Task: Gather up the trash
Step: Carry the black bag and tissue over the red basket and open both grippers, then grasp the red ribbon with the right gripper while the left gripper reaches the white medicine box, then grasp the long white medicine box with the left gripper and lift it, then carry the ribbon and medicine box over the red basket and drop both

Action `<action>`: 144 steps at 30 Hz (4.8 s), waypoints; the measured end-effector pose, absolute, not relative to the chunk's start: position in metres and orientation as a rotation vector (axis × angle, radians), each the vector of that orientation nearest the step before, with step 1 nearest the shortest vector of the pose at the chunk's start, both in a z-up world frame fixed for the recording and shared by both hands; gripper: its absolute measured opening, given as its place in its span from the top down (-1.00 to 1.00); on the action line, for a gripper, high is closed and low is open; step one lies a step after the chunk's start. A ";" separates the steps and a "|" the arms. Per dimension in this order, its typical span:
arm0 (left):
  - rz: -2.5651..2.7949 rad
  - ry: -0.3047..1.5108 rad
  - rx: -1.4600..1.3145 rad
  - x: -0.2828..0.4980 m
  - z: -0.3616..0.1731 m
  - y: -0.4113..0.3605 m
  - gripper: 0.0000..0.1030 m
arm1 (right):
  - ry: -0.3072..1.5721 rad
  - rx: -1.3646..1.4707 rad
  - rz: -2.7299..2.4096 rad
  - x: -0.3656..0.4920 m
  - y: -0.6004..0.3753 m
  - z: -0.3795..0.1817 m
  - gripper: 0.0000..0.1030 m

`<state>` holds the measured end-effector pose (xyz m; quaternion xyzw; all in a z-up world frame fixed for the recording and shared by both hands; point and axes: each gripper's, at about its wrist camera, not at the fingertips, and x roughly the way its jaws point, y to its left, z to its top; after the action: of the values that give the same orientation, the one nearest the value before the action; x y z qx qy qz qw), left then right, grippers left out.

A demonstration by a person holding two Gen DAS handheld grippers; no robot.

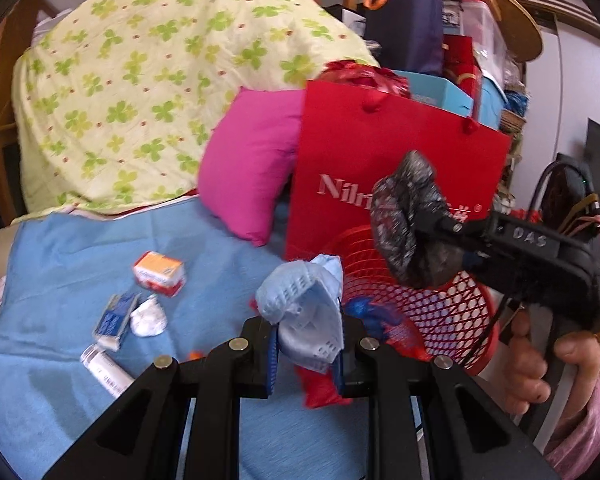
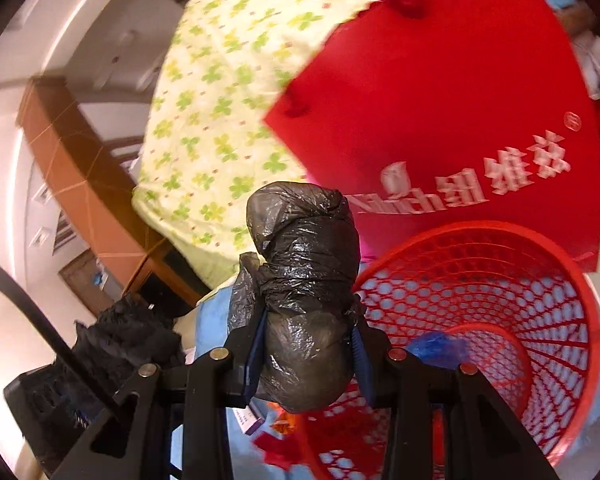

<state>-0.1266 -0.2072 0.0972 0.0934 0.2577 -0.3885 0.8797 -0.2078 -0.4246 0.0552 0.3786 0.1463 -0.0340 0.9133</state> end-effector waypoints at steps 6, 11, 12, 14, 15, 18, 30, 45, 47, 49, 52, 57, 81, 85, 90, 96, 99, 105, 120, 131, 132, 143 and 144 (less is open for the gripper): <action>-0.881 0.564 0.259 -0.136 0.092 -0.260 0.56 | 0.341 0.838 -0.217 -0.226 -0.457 0.040 -0.31; -0.875 0.643 0.300 -0.129 0.074 -0.297 0.33 | 0.255 0.858 -0.272 -0.248 -0.476 0.040 -0.31; -0.879 0.661 0.309 -0.128 0.070 -0.303 0.07 | 0.238 0.860 -0.279 -0.252 -0.478 0.040 -0.31; -0.878 0.662 0.308 -0.127 0.069 -0.305 -0.23 | 0.208 0.845 -0.295 -0.256 -0.477 0.045 -0.31; -0.877 0.655 0.304 -0.127 0.070 -0.304 -0.32 | 0.191 0.835 -0.299 -0.257 -0.476 0.048 -0.31; -0.868 0.634 0.265 -0.122 0.077 -0.285 -0.34 | 0.152 0.800 -0.287 -0.259 -0.469 0.055 -0.31; -0.423 0.568 0.121 -0.069 0.072 -0.095 -0.41 | -0.034 0.514 0.033 -0.252 -0.362 0.113 -0.31; -0.308 0.762 0.043 -0.031 -0.019 -0.016 -0.41 | 0.657 0.401 0.175 -0.183 -0.228 0.011 -0.27; -0.350 0.768 0.016 -0.025 -0.016 -0.022 -0.41 | 0.726 0.385 0.087 -0.174 -0.232 -0.008 -0.26; -0.371 0.782 0.001 -0.016 -0.018 -0.032 -0.41 | 0.779 0.398 0.012 -0.165 -0.238 -0.024 -0.26; -0.357 0.829 -0.022 0.003 -0.027 -0.047 -0.41 | 0.824 0.413 -0.113 -0.156 -0.249 -0.046 -0.26; -0.275 0.931 -0.093 0.037 -0.049 -0.056 -0.41 | 0.882 0.513 -0.239 -0.139 -0.264 -0.072 -0.26; -0.349 1.004 -0.230 0.063 -0.057 -0.027 0.89 | 0.669 0.370 -0.069 -0.130 -0.204 -0.028 0.32; -0.314 1.002 -0.247 0.061 -0.052 -0.009 0.89 | 0.642 0.331 -0.055 -0.116 -0.193 -0.013 0.32; -0.334 1.043 -0.302 0.067 -0.056 -0.008 0.57 | 0.592 0.247 -0.080 -0.101 -0.195 0.008 0.32; -0.343 1.057 -0.315 0.065 -0.058 -0.036 -0.21 | 0.555 0.275 -0.127 -0.094 -0.215 0.015 0.32; -0.305 1.071 -0.291 0.065 -0.066 -0.053 -0.21 | 0.556 0.278 -0.117 -0.097 -0.217 0.015 0.32; -0.189 1.026 -0.138 0.057 -0.074 -0.085 -0.31 | 0.511 0.283 -0.126 -0.110 -0.232 0.020 0.32; -0.254 0.988 -0.123 0.045 -0.066 -0.048 0.13 | 0.445 0.229 -0.069 -0.125 -0.218 0.029 0.32; -0.344 0.731 -0.026 0.005 -0.009 -0.034 0.13 | 0.376 0.219 -0.106 -0.138 -0.225 0.042 0.32; -0.355 0.710 -0.018 0.003 -0.006 -0.037 0.13 | 0.366 0.221 -0.114 -0.141 -0.228 0.044 0.32; -0.474 0.572 0.021 -0.037 0.026 -0.054 0.13 | 0.314 0.243 -0.196 -0.163 -0.260 0.054 0.31; -0.469 0.573 0.030 -0.040 0.027 -0.057 0.13 | 0.315 0.250 -0.198 -0.164 -0.263 0.054 0.31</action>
<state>-0.0398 -0.0571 0.0275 0.0147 0.2798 -0.2293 0.9321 -0.1644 -0.2631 0.0545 0.1240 0.1560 -0.0980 0.9750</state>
